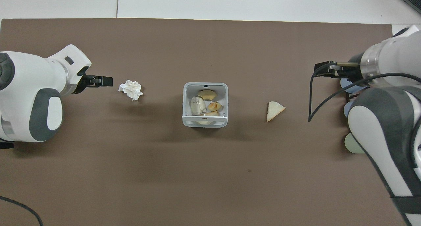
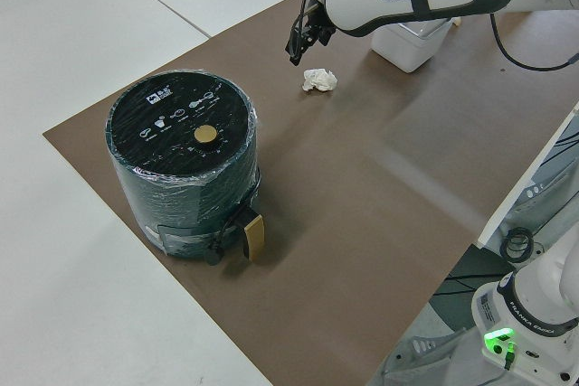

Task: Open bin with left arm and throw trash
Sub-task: 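Withdraw the right gripper from the bin while the left gripper reaches the paper, then grasp the paper with the left gripper while the right gripper grasps the cracker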

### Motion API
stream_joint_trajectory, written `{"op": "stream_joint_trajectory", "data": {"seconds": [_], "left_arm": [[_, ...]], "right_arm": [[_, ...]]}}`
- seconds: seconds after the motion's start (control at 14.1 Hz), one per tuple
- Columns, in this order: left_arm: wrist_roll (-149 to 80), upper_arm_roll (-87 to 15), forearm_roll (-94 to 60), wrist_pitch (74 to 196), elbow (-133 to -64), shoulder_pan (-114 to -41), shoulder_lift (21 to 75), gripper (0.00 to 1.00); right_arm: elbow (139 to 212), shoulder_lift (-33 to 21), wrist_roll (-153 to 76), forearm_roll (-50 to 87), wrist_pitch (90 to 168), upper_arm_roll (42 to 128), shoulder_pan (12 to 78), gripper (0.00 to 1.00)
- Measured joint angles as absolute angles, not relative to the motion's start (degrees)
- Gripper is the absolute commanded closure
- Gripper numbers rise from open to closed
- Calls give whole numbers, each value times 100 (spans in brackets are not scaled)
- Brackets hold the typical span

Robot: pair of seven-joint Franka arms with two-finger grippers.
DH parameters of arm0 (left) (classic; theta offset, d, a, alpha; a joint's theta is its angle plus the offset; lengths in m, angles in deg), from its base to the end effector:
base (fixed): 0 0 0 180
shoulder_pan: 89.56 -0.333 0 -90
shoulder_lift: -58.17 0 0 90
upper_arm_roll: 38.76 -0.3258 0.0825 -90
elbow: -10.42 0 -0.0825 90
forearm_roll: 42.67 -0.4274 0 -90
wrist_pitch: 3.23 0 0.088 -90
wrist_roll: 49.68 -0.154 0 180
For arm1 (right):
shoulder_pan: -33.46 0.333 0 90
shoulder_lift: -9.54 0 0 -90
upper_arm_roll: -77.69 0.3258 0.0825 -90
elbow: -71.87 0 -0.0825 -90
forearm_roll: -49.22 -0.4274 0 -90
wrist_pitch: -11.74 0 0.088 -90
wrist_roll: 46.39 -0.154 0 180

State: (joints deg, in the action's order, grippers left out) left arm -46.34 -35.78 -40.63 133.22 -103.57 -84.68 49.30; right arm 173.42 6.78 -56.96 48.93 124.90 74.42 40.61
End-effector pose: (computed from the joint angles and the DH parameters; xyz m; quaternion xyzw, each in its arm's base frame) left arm 0.6510 -0.0908 0.3507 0.9924 -0.0270 0.1161 0.0291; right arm 0.6417 0.0445 0.4902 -0.9953 0.0588 -0.0765 0.0107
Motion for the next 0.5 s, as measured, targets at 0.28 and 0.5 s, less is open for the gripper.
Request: {"op": "stream_joint_trajectory", "data": {"seconds": [0.28,0.5], "left_arm": [[-3980,-3564,-4053,14019,-10391,-8172,4323,0],[-3541,-3562,-4052,14151,-10392,-7948,4089,0]], "right_arm": [[17923,476,-5632,4873,12653,7451,4139,0],[18365,178,-6538,4844,13515,7472,4452,0]]}}
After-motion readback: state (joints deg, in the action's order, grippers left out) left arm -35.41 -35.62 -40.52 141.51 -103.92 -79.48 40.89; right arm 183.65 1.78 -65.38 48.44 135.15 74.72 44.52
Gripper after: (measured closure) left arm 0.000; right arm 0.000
